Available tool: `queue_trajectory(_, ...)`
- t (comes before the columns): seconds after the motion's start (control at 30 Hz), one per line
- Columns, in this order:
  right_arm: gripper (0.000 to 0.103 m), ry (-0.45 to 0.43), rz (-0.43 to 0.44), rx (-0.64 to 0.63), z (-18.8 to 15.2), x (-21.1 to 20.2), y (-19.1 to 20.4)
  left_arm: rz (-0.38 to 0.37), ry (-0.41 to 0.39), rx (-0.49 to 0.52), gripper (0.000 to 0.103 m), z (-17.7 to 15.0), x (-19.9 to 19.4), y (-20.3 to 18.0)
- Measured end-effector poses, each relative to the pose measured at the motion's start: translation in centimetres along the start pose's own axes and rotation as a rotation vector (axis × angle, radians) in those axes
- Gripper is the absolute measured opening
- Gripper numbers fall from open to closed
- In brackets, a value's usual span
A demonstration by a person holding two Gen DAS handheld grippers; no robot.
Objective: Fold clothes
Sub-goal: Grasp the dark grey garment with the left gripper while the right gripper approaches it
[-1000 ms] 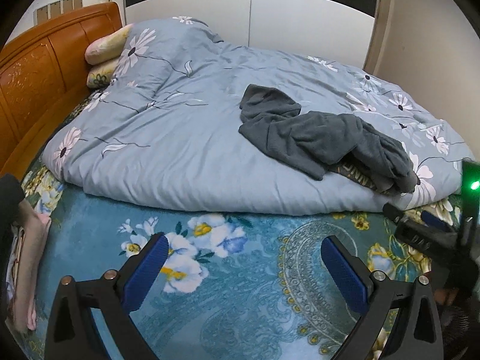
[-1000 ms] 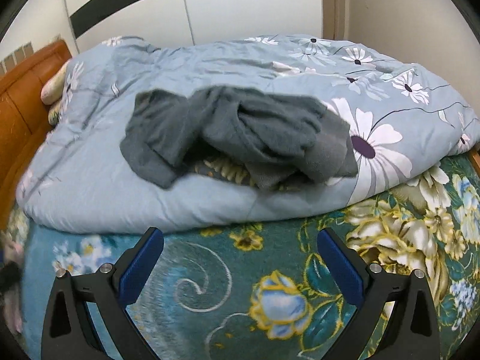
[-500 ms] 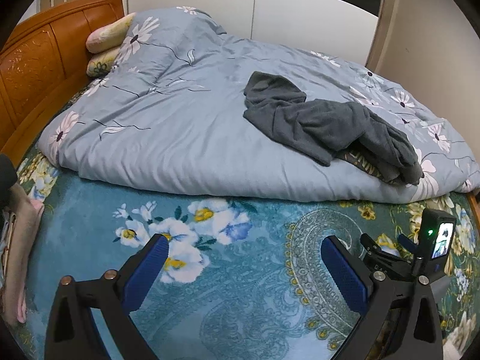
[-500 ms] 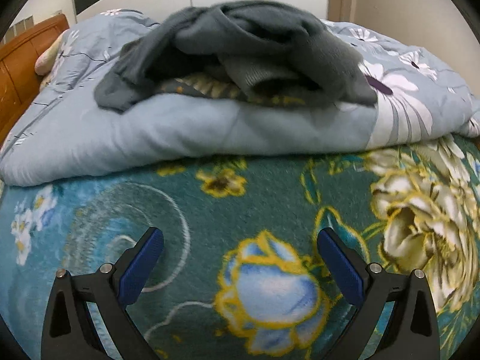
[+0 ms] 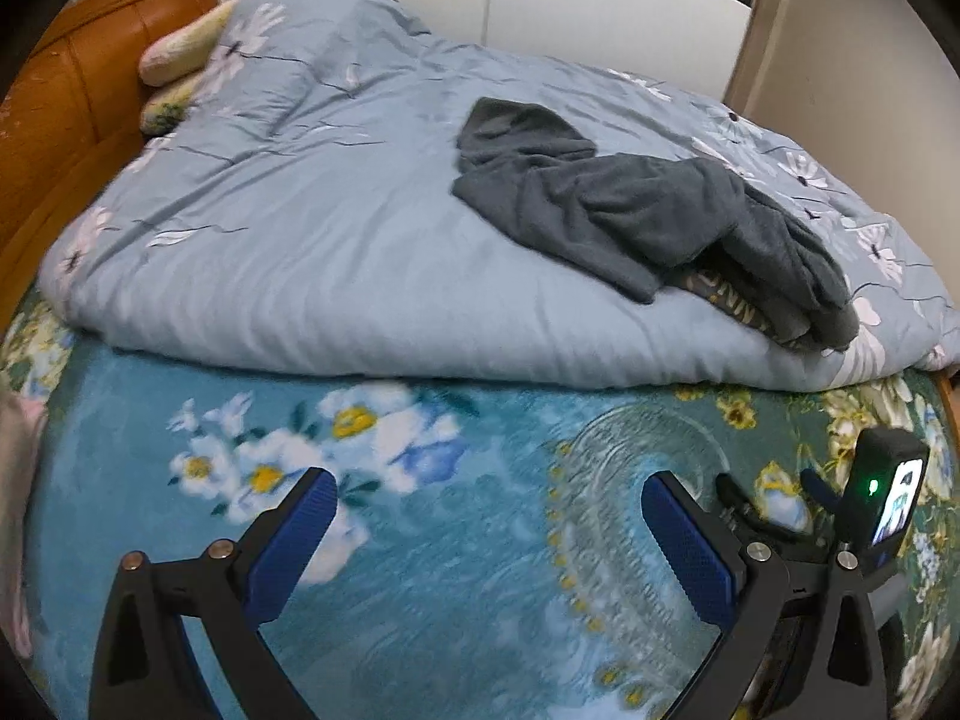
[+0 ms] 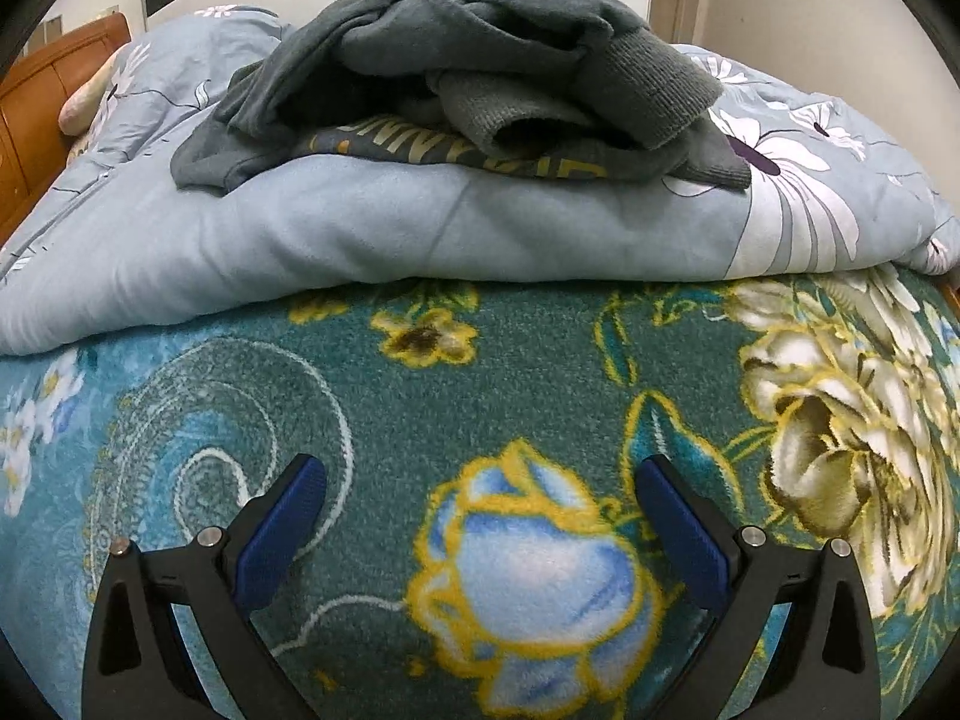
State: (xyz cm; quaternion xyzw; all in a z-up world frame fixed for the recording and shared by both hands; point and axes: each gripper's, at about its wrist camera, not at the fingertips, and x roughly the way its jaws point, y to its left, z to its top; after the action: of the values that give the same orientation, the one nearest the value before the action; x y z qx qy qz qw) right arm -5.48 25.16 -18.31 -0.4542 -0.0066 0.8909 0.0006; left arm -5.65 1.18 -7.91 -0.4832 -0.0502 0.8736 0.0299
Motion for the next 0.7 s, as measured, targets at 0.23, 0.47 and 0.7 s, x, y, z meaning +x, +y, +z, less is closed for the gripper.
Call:
queue_trajectory(0.23, 0.103, -0.006, 0.003, -0.008, -0.2, 0.4, 0.2, 0.019, 0.014, 0.192, 0.103, 6.9, 5.4, -7.7)
queue_trajectory(0.47, 0.103, -0.012, 0.003, -0.014, -0.2, -0.4, 1.1, 0.151, -0.006, 0.405, 0.077, 12.8, 11.6, -15.5)
queue_trajectory(0.7, 0.103, -0.014, 0.007, -0.020, -0.1, -0.3, 0.9, 0.105, -0.072, 0.245, 0.007, 16.0, 7.7, -13.1)
